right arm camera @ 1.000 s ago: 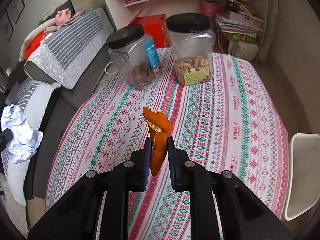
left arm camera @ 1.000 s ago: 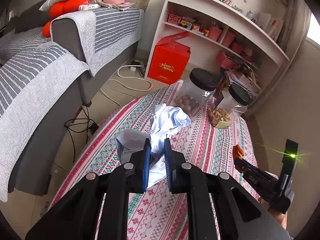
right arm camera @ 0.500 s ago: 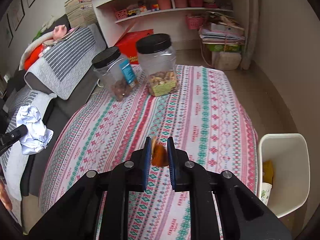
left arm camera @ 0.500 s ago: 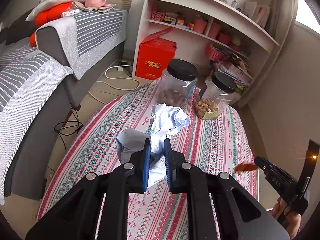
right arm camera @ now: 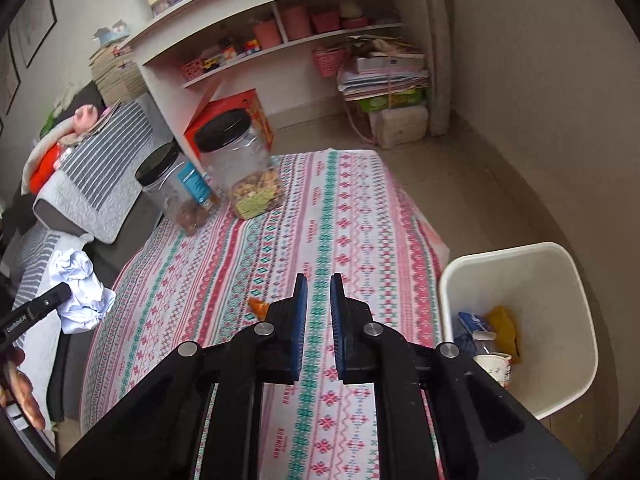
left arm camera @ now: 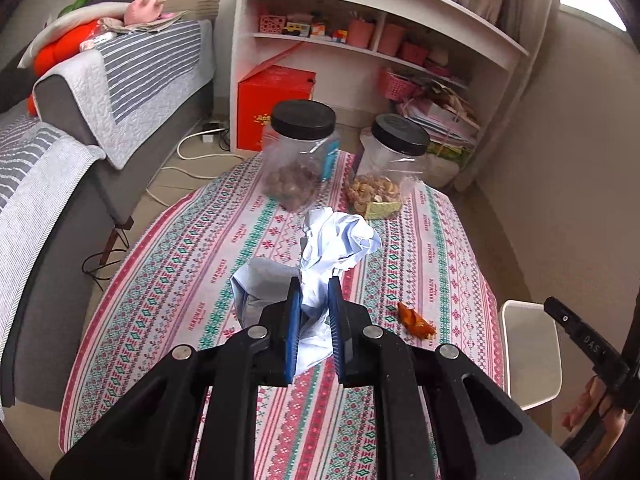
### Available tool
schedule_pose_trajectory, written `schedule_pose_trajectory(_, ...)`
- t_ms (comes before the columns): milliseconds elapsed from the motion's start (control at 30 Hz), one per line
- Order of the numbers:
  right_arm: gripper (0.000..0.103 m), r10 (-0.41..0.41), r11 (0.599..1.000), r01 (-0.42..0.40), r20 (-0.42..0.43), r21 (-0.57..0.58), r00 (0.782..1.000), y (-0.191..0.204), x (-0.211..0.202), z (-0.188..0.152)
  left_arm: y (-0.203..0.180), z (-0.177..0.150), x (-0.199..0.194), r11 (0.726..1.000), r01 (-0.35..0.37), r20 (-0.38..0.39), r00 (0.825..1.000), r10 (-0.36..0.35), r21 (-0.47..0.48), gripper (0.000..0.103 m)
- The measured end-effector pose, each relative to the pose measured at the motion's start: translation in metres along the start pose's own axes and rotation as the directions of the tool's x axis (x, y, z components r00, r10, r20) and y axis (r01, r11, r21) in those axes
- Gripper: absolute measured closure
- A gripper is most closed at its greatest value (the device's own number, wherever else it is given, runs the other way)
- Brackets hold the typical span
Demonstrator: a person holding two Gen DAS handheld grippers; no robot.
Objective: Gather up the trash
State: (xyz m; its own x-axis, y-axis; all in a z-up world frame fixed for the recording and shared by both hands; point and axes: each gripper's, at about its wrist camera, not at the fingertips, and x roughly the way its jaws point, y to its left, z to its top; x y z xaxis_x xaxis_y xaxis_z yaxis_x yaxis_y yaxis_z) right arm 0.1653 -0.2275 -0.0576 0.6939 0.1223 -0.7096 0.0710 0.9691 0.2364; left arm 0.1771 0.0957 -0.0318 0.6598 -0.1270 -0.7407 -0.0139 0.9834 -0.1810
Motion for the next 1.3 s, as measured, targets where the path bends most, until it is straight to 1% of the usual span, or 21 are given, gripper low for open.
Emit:
schedule_pose_trajectory(133,0.092,-0.010,1.000,0.010,0.001,0.015,1.000,-0.012,-0.003,0.001,-0.009,-0.002,0.001,1.000,0.004,0.001,1.000,-0.004,0.014,0.089)
schedule_pose_trajectory(233,0.093,-0.002,0.999,0.001,0.010,0.040,1.000,-0.016,-0.007,0.002,-0.010,-0.003,0.001,1.000,0.005,0.004,1.000,-0.005,0.017,0.089)
schedule_pose_trajectory(367,0.094,0.003,0.999,-0.004,0.029,0.046,1.000,-0.018,-0.012,0.003,-0.013,-0.005,0.001,1.000,0.003,0.002,1.000,-0.003,0.030,0.089)
schedule_pose_trajectory(533,0.094,0.003,0.998,-0.005,0.023,0.063,1.000,-0.022,-0.011,0.003,-0.016,-0.005,0.005,0.999,0.001,-0.006,1.000,-0.001,0.035,0.089)
schedule_pose_trajectory(667,0.094,-0.010,1.000,0.010,-0.026,0.009,1.000,-0.009,0.004,-0.004,-0.014,-0.005,0.005,1.000,0.000,-0.007,1.000,0.001,0.030,0.089)
schedule_pose_trajectory(800,0.093,-0.014,0.997,0.005,-0.101,-0.082,0.995,0.019,0.029,-0.015,-0.008,-0.006,0.004,1.000,-0.009,-0.008,1.000,0.010,0.027,0.089)
schedule_pose_trajectory(833,0.091,-0.020,0.993,0.006,-0.119,-0.119,0.993,0.028,0.039,-0.018,-0.006,-0.006,0.004,1.000,-0.012,-0.010,1.000,0.012,0.025,0.089)
schedule_pose_trajectory(900,0.062,-0.016,0.983,-0.015,-0.170,-0.183,0.985,0.041,0.057,-0.023,0.000,-0.006,0.002,1.000,-0.017,-0.010,1.000,0.017,0.019,0.089)
schedule_pose_trajectory(933,0.038,-0.019,0.975,-0.027,-0.203,-0.220,0.979,0.047,0.068,-0.027,0.004,-0.006,0.000,1.000,-0.019,-0.009,1.000,0.019,0.015,0.089)
schedule_pose_trajectory(1000,0.038,-0.071,0.951,0.001,-0.215,-0.309,0.974,0.061,0.089,-0.037,0.014,-0.005,-0.004,1.000,-0.022,-0.006,1.000,0.022,0.004,0.089)
schedule_pose_trajectory(1067,0.036,-0.078,0.926,-0.021,-0.246,-0.377,0.966,0.072,0.108,-0.043,0.021,-0.005,-0.006,1.000,-0.020,-0.011,1.000,0.020,-0.004,0.089)
schedule_pose_trajectory(1133,0.032,-0.078,0.910,-0.047,-0.282,-0.411,0.956,0.080,0.125,-0.049,0.030,-0.003,-0.007,1.000,-0.020,-0.014,1.000,0.020,-0.017,0.089)
schedule_pose_trajectory(1200,0.032,-0.088,0.899,-0.055,-0.302,-0.434,0.949,0.086,0.138,-0.054,0.037,-0.002,-0.009,0.999,-0.024,-0.014,1.000,0.023,-0.030,0.089)
schedule_pose_trajectory(1300,0.032,-0.100,0.882,-0.061,-0.313,-0.468,0.944,0.094,0.150,-0.062,0.043,-0.001,-0.009,0.999,-0.024,-0.013,1.000,0.023,-0.045,0.089)
